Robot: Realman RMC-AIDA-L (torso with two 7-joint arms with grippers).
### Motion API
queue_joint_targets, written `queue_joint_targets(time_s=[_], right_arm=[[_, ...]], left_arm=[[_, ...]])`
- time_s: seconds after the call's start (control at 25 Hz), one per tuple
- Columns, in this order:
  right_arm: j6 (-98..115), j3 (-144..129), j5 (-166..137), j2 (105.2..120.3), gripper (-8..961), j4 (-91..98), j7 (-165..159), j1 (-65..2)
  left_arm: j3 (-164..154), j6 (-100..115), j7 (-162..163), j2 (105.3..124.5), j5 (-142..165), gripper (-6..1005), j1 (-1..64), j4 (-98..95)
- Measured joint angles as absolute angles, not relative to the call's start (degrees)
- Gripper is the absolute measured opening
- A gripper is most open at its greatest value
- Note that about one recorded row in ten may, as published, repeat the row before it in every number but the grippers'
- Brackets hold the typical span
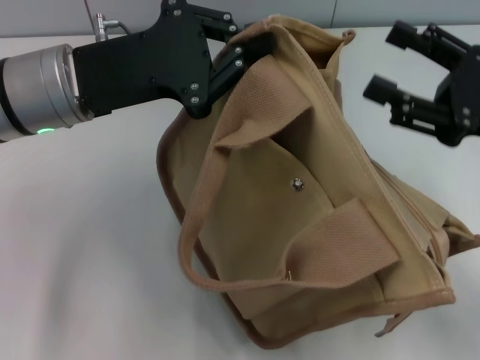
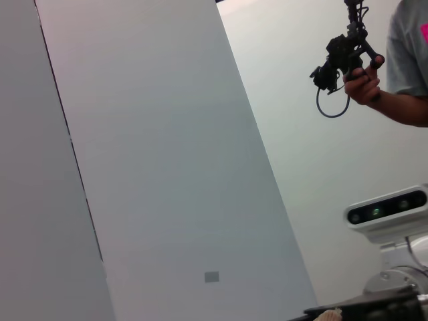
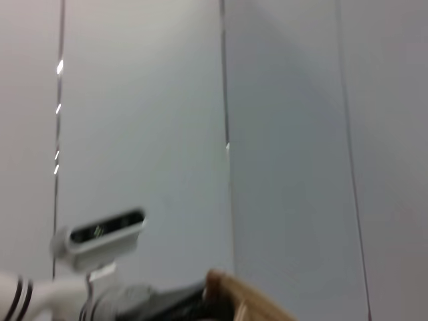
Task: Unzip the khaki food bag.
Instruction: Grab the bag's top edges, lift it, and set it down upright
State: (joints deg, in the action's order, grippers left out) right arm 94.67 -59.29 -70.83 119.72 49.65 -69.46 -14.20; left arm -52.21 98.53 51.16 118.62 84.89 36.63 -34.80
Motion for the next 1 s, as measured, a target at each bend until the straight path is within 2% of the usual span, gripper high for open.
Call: queue_joint_targets(time_s=[0.48,0.64,1.0], right_arm=[[84.49,-67.94,-66.05,119.82,688,47.70,-62.02,-16.92],[82.97,-71.19,-66.11,119.42,683,48.91,-62.73,-17.78],[85.38,-71.71,-76.38,119.48,668,56.56,-65.55,-10.87]], left_arm=[[-53.19,98.74,50.57,118.66,85.00,35,36.92,-34.93],[-53.55,98.52,50.54,118.72,84.87,35,36.92,-35.44],[-53.05,98.38,50.53,118.67,84.71,36,36.74,-35.60]])
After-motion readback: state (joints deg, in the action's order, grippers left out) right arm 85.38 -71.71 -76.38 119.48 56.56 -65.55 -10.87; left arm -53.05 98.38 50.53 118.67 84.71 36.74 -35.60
